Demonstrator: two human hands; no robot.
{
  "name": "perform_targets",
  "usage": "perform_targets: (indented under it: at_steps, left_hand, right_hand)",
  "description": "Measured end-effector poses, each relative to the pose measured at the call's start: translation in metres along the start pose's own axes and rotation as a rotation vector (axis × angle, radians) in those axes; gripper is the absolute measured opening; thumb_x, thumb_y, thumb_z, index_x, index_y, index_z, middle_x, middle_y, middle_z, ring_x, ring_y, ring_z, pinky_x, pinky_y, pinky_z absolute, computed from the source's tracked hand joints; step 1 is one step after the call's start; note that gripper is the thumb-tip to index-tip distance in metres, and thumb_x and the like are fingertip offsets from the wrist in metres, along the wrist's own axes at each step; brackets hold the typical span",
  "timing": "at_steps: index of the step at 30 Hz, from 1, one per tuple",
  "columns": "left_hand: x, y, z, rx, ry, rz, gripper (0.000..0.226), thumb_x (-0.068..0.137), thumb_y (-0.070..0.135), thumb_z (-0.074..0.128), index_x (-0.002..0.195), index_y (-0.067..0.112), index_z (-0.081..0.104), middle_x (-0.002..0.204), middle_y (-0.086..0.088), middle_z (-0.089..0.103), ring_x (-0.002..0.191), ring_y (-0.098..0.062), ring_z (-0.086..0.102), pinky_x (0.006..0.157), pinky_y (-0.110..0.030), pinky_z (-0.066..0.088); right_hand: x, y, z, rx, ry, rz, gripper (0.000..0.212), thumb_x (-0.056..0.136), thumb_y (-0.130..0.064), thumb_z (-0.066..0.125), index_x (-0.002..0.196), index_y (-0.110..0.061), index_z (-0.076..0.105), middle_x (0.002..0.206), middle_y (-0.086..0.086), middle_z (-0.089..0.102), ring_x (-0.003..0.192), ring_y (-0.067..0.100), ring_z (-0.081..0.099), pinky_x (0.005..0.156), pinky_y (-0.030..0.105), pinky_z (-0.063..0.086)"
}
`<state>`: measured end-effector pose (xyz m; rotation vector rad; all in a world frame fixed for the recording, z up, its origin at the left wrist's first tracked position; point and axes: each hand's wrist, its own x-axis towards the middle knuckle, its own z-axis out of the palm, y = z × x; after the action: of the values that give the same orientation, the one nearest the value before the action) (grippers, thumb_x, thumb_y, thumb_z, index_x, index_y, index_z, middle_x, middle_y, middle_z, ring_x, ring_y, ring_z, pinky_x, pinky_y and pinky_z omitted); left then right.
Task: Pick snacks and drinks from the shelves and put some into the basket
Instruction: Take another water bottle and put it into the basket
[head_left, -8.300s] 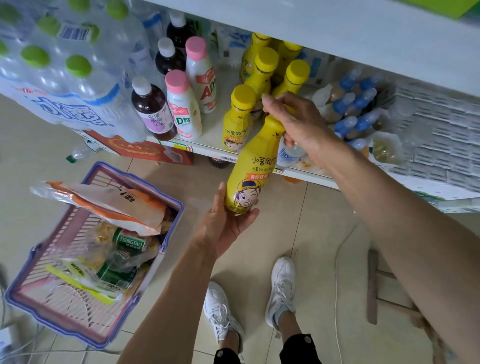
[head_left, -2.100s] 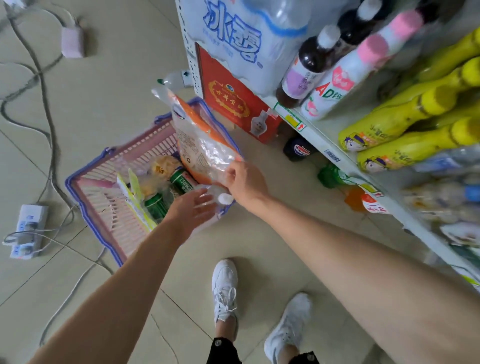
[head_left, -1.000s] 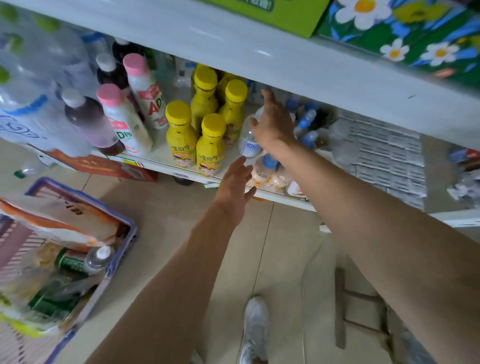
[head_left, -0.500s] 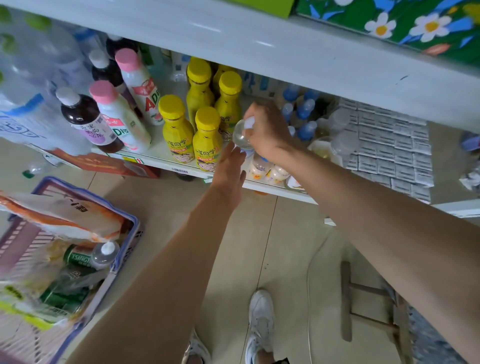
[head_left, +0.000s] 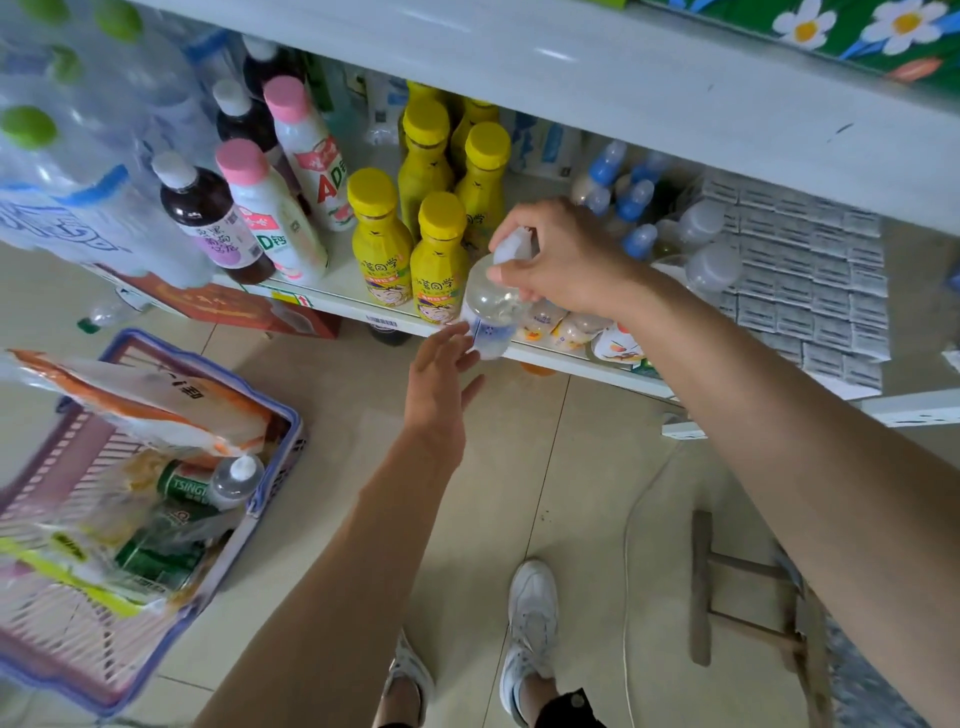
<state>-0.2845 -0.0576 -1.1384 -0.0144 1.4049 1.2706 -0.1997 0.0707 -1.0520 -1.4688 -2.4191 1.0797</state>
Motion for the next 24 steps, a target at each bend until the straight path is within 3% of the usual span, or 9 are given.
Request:
perform_targets:
  at_steps: [5, 9, 12, 15, 20, 24]
  left_hand:
    - [0.0, -0.016, -0.041, 0.108, 0.112, -0.145, 0.022, 0.1, 0.025, 0.046, 0.114, 0.014, 0.059, 0.111, -0.004, 0.061, 0.1, -0.018, 0.058, 0.09, -0.039, 0.046]
    - [-0.01, -0.024, -0.071, 0.068, 0.072, -0.327, 0.028, 0.102, 0.027, 0.044, 0.115, 0.009, 0.06, 0.102, -0.013, 0.067, 0.091, -0.028, 0.064, 0.089, -0.045, 0.054]
    - [-0.02, -0.026, -0.09, -0.117, -0.029, -0.402, 0.031, 0.105, 0.026, 0.041, 0.114, 0.005, 0.062, 0.095, -0.02, 0.073, 0.093, -0.038, 0.066, 0.08, -0.05, 0.059]
    - [-0.029, -0.024, -0.102, -0.192, -0.089, -0.446, 0.039, 0.103, 0.035, 0.042, 0.111, 0.004, 0.064, 0.094, -0.018, 0.073, 0.091, -0.036, 0.065, 0.073, -0.045, 0.061]
    - [-0.04, -0.016, -0.115, -0.145, -0.153, -0.45, 0.04, 0.102, 0.036, 0.04, 0.107, 0.005, 0.064, 0.086, -0.013, 0.07, 0.083, -0.031, 0.065, 0.053, -0.03, 0.059]
    - [-0.042, -0.013, -0.126, -0.103, -0.175, -0.427, 0.041, 0.102, 0.038, 0.038, 0.104, 0.006, 0.064, 0.083, -0.012, 0.07, 0.074, -0.027, 0.069, 0.051, -0.027, 0.058]
  right_hand:
    - [-0.017, -0.007, 0.012, 0.083, -0.167, 0.007, 0.023, 0.086, -0.029, 0.073, 0.096, -0.009, 0.068, 0.063, 0.006, 0.067, 0.051, 0.011, 0.061, 0.055, 0.03, 0.053]
    - [-0.025, -0.007, 0.027, 0.249, -0.235, 0.031, 0.025, 0.087, -0.032, 0.071, 0.09, -0.007, 0.069, 0.052, -0.008, 0.06, 0.049, 0.008, 0.056, 0.053, 0.022, 0.049]
    - [-0.031, -0.01, 0.039, 0.349, -0.257, 0.05, 0.028, 0.092, -0.033, 0.065, 0.081, -0.007, 0.065, 0.051, -0.006, 0.061, 0.048, 0.009, 0.054, 0.05, 0.02, 0.047]
    - [-0.031, -0.017, 0.053, 0.397, -0.215, 0.088, 0.043, 0.095, -0.039, 0.06, 0.085, 0.003, 0.063, 0.058, 0.01, 0.059, 0.046, 0.01, 0.053, 0.049, 0.021, 0.046]
    - [-0.025, -0.03, 0.073, 0.409, -0.116, 0.15, 0.048, 0.1, -0.044, 0.047, 0.08, -0.001, 0.059, 0.055, 0.006, 0.054, 0.036, 0.002, 0.047, 0.046, 0.019, 0.041]
    - [-0.016, -0.036, 0.09, 0.449, -0.106, 0.167, 0.05, 0.101, -0.044, 0.045, 0.086, 0.001, 0.06, 0.061, 0.012, 0.055, 0.037, 0.006, 0.046, 0.042, 0.021, 0.038]
